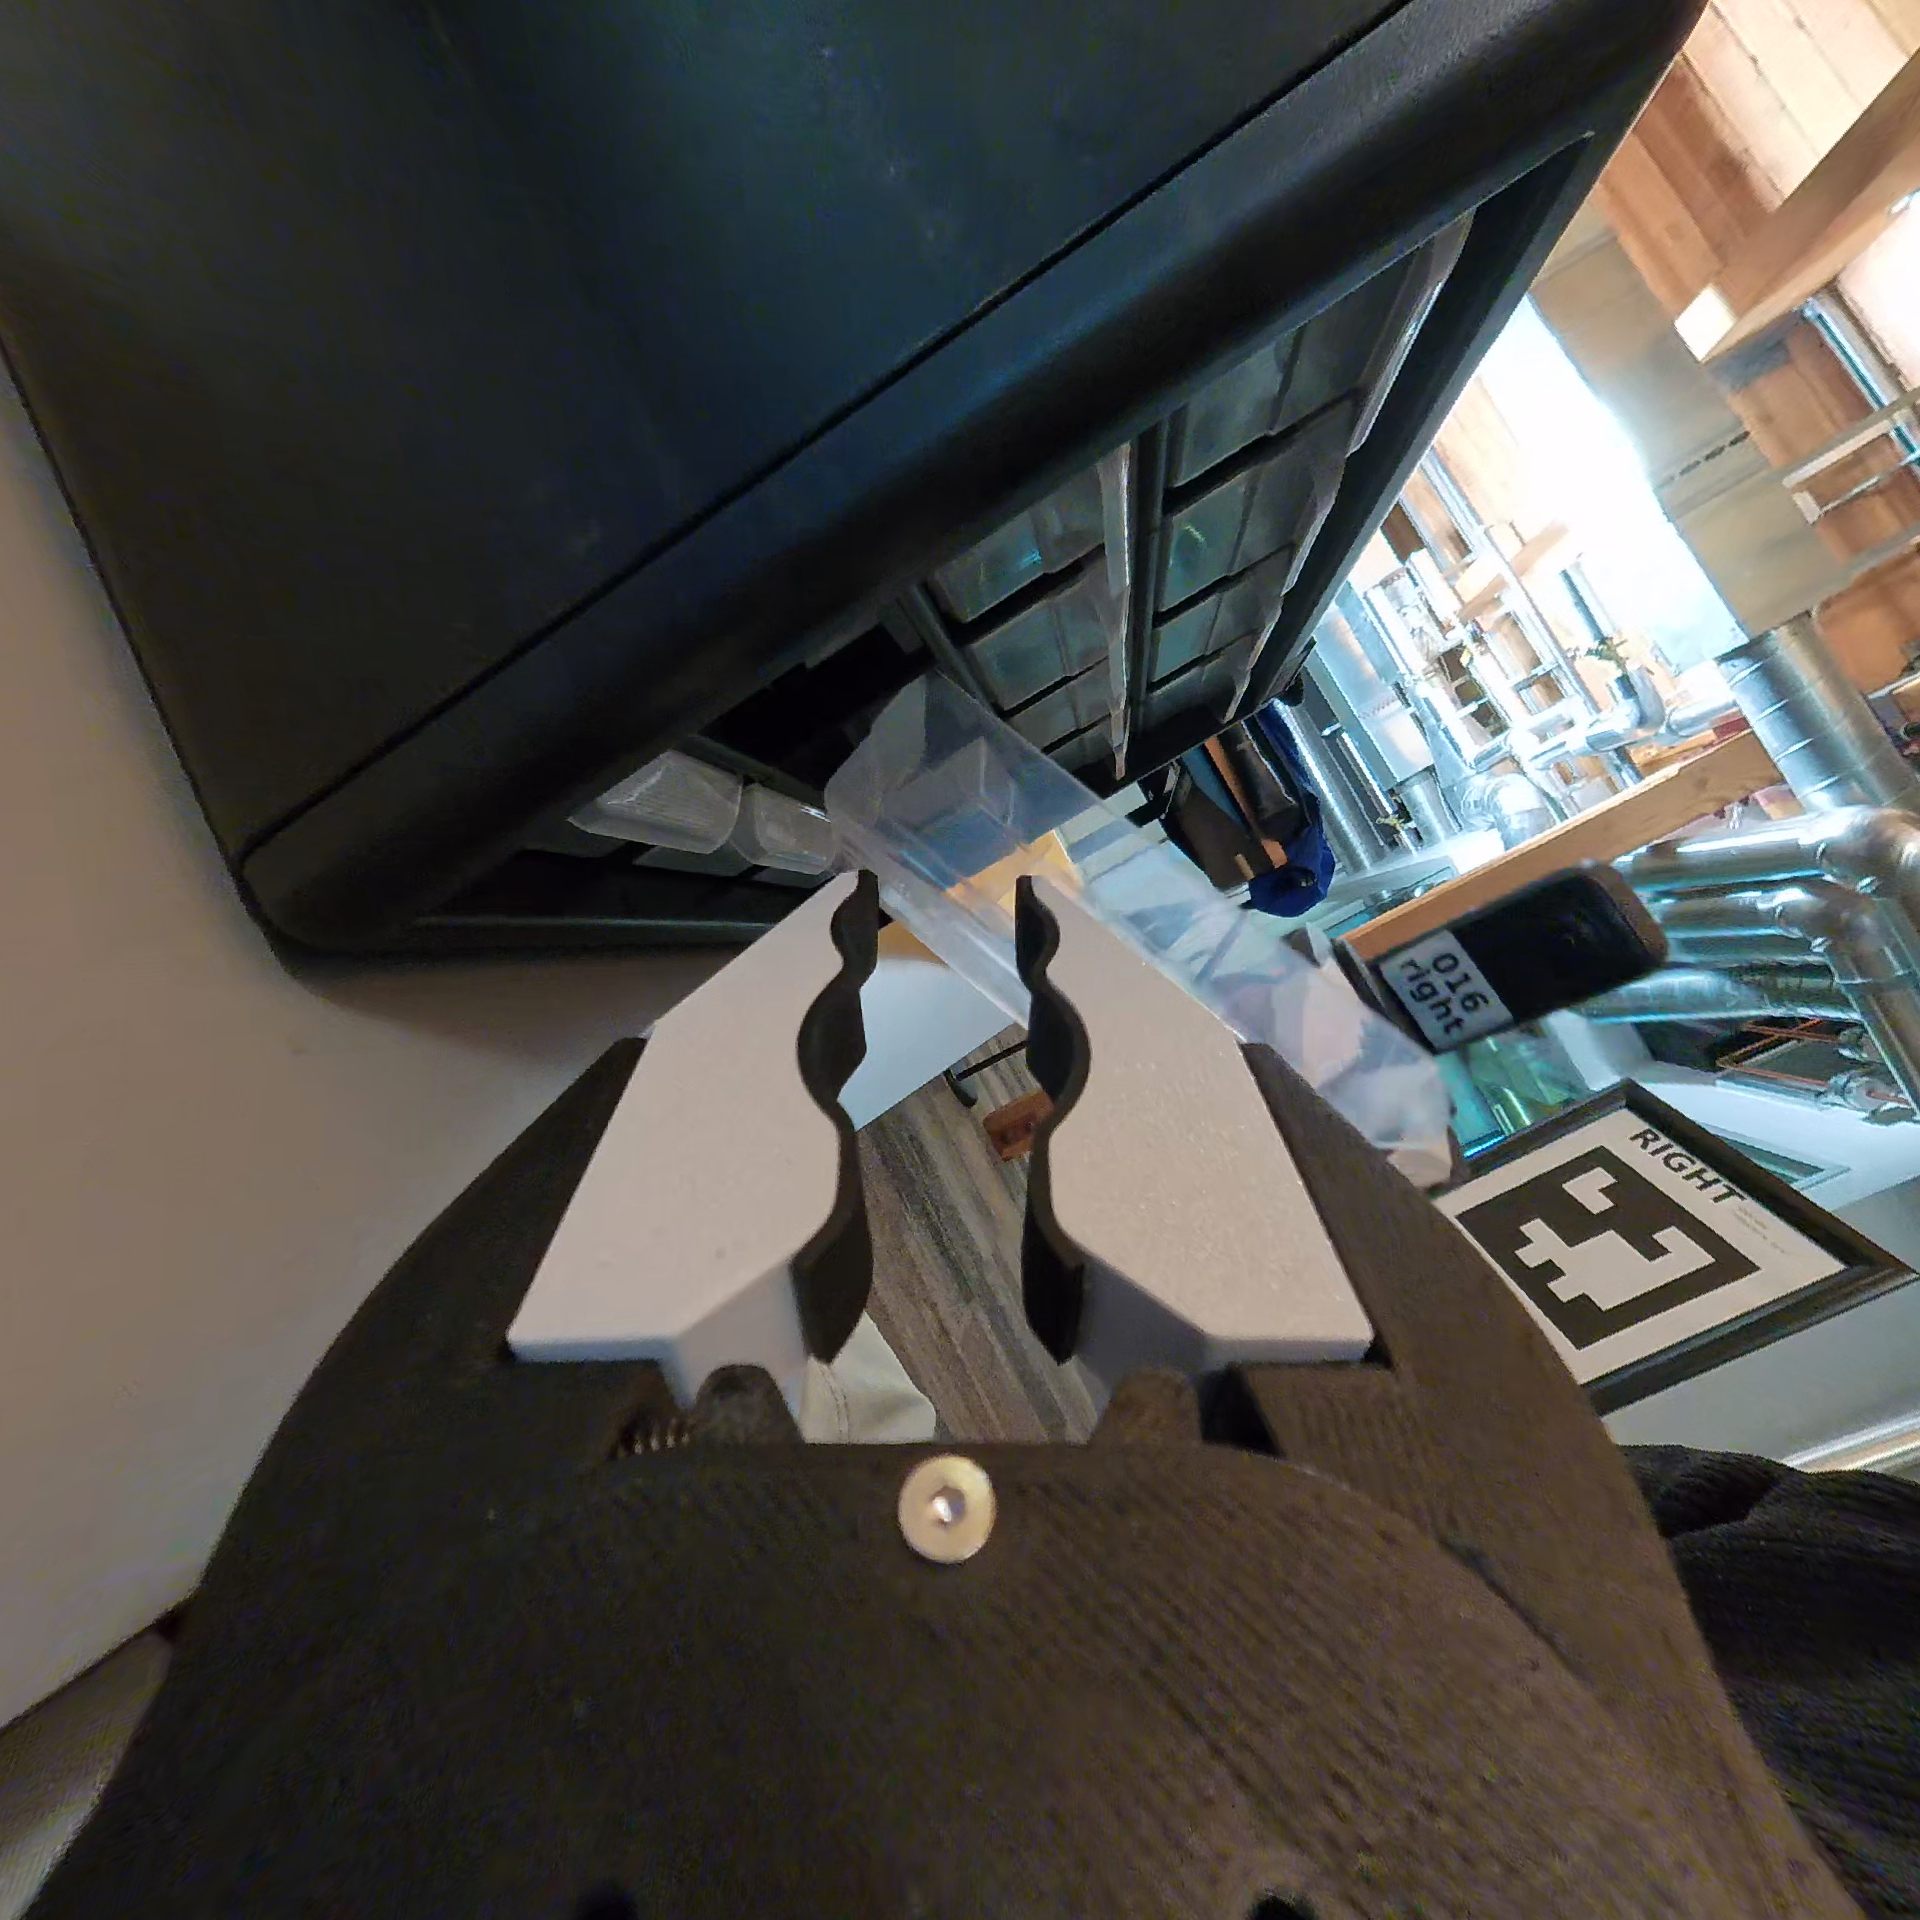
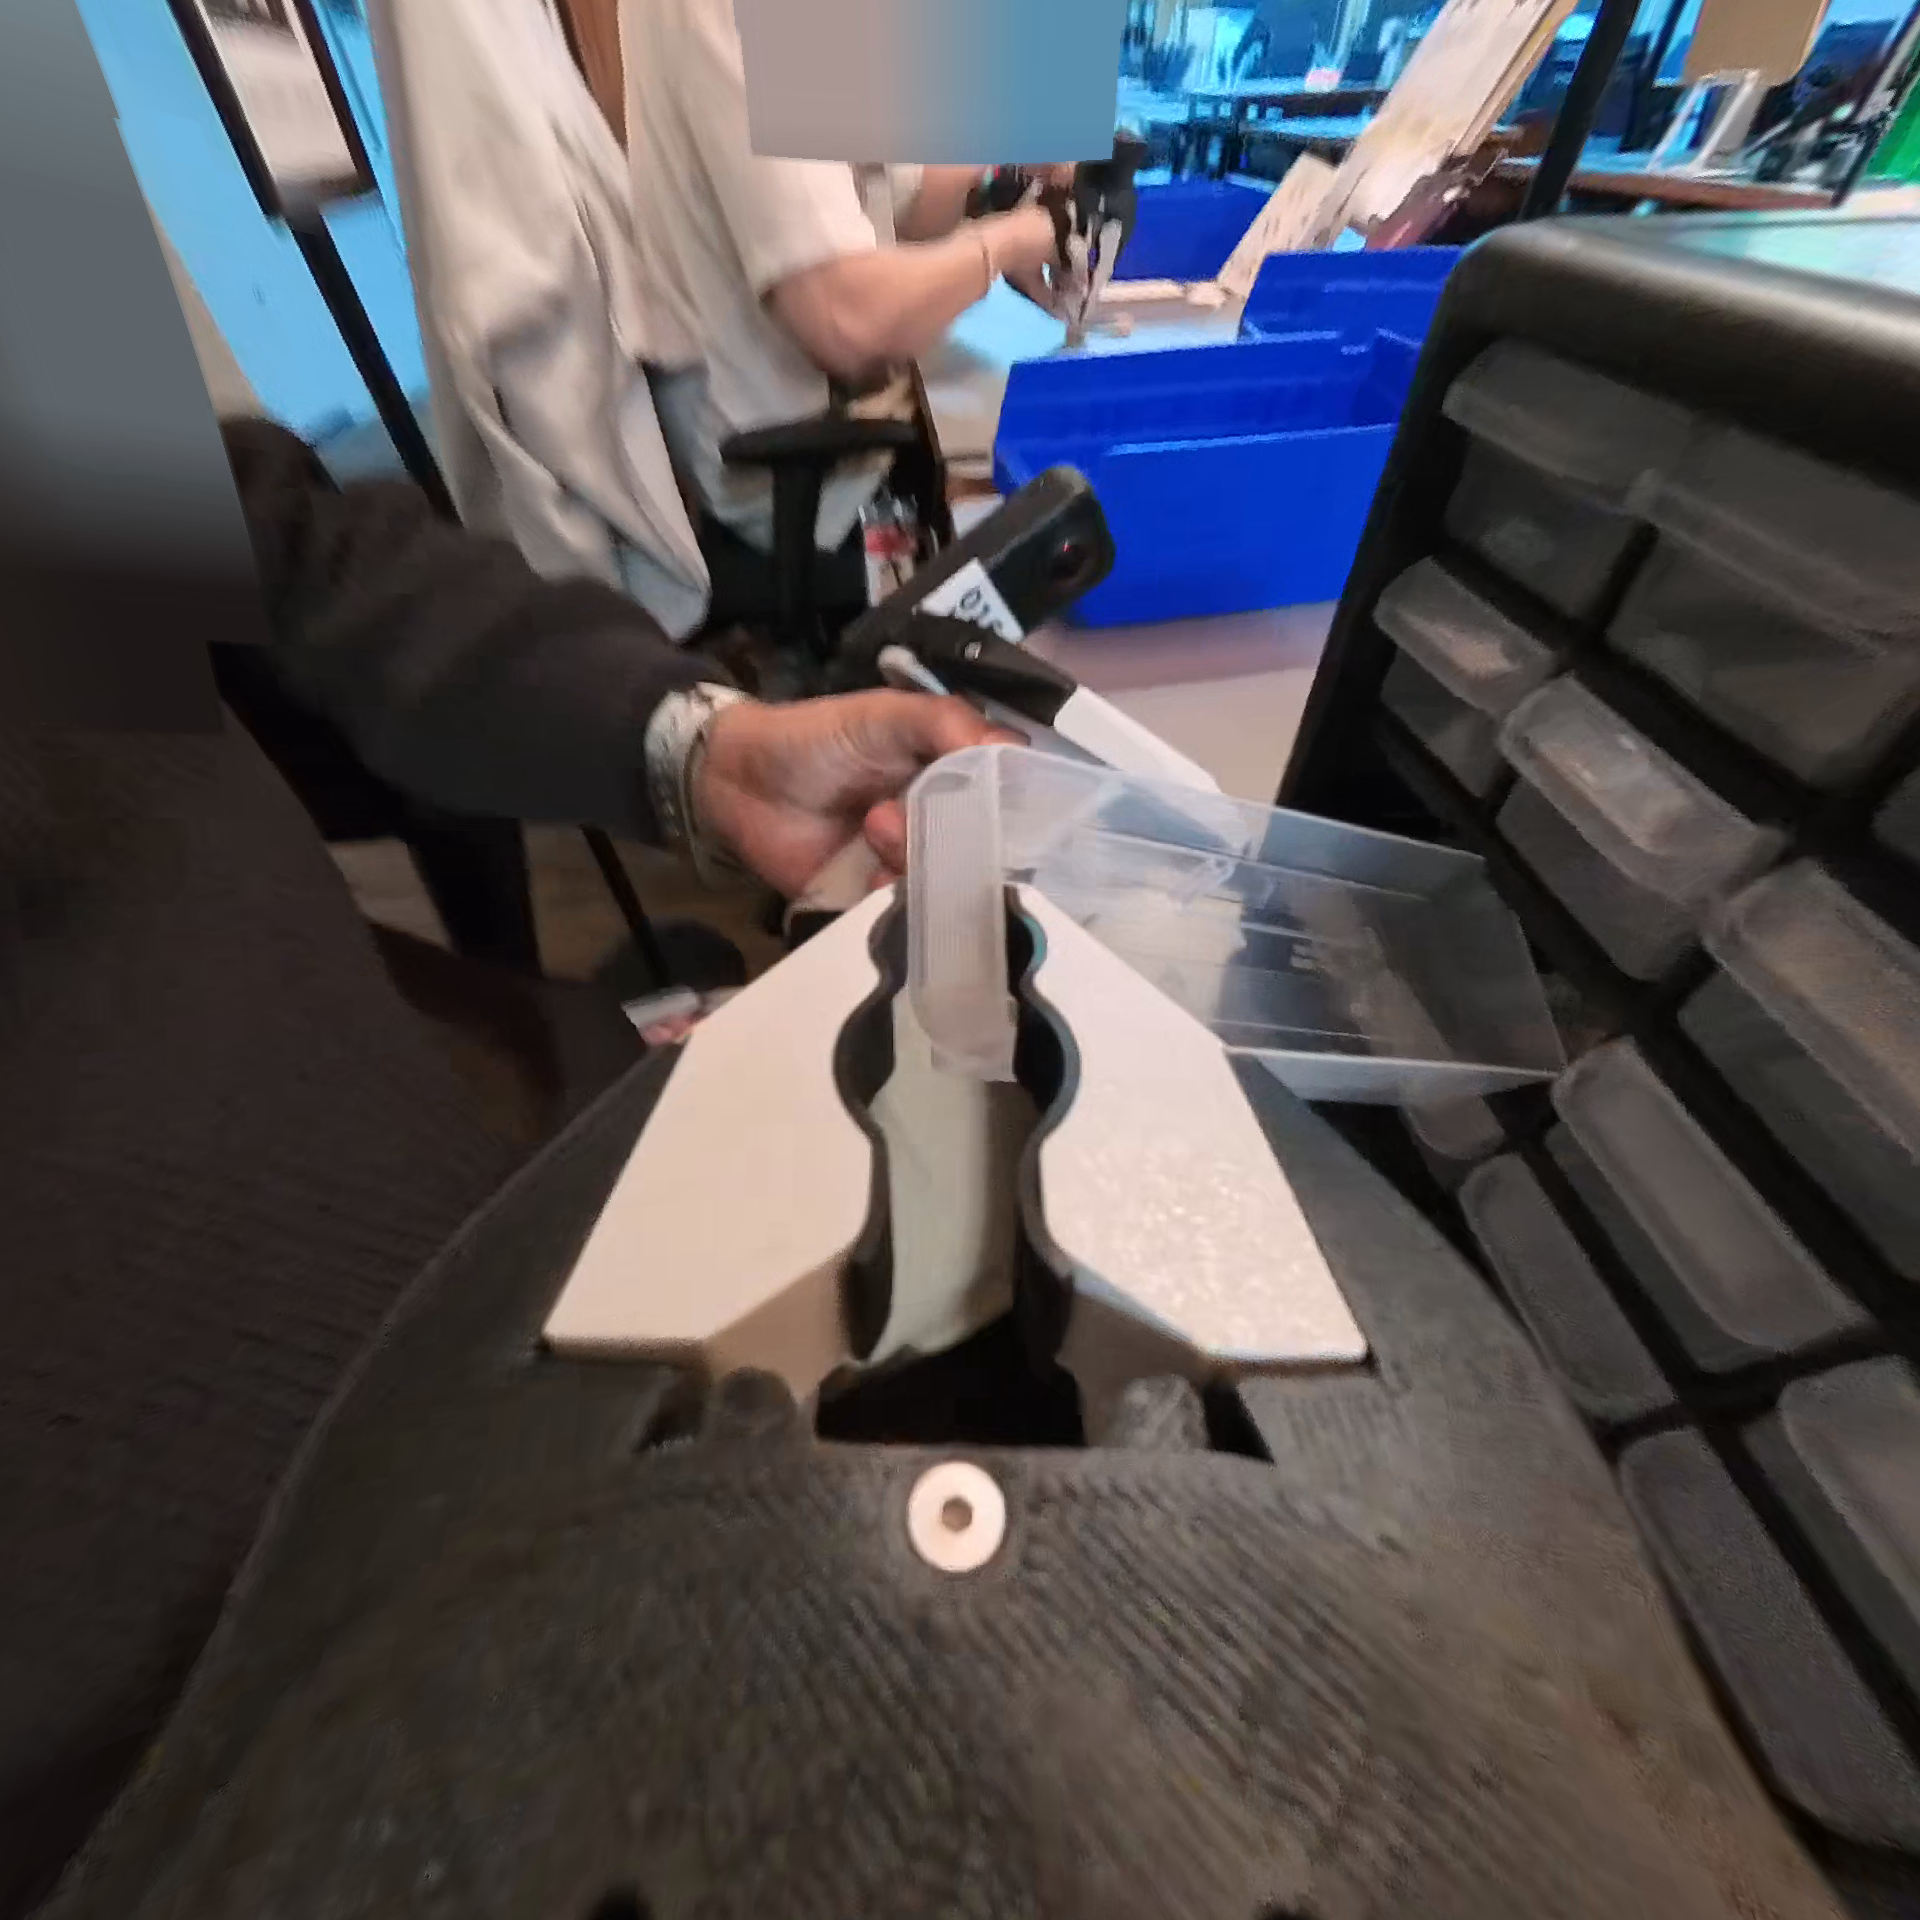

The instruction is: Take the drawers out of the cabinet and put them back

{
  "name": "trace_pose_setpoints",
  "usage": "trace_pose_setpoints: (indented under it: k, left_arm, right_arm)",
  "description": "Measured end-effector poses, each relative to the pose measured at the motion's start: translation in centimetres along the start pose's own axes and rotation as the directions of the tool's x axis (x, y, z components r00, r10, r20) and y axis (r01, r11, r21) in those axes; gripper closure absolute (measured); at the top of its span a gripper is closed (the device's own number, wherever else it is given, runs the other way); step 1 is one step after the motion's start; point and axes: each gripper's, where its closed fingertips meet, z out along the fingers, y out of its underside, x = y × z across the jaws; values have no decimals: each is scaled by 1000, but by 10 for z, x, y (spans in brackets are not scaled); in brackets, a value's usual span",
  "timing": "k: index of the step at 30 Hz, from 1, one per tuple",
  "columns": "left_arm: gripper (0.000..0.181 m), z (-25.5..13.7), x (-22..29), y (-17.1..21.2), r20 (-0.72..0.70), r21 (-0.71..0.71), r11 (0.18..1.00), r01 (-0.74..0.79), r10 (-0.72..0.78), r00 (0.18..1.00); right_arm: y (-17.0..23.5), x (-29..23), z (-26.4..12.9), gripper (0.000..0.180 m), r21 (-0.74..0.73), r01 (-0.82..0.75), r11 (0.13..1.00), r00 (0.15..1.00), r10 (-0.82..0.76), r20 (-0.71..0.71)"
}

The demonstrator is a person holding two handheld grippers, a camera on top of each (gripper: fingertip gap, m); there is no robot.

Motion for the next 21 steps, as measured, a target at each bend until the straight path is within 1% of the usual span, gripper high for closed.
trace_pose_setpoints:
  k: [4,7,9,12,16,21]
  left_arm:
    - [157,-1,0,-1,0,4,1000,5,-5,1000]
    - [157,-1,-1,-1,-2,2,1000,8,-8,1000]
    - [157,-1,0,-1,-3,3,1000,11,-10,1000]
    - [158,-1,-1,-1,-1,4,1000,11,-11,1000]
    - [158,-1,-3,-1,1,4,1000,22,-22,1000]
    - [157,0,-2,1,6,1,1000,5,-5,1000]
  right_arm:
    - [-16,7,-14,164,112,-181,977,982,173,77]
    - [-36,11,-27,164,222,-342,913,934,305,183]
    - [-44,12,-37,164,256,-396,882,911,340,235]
    - [-58,6,-53,165,283,-400,872,902,320,289]
    - [-82,-3,-77,165,314,-372,874,910,277,309]
    - [-108,-8,-114,165,341,-363,867,915,262,308]
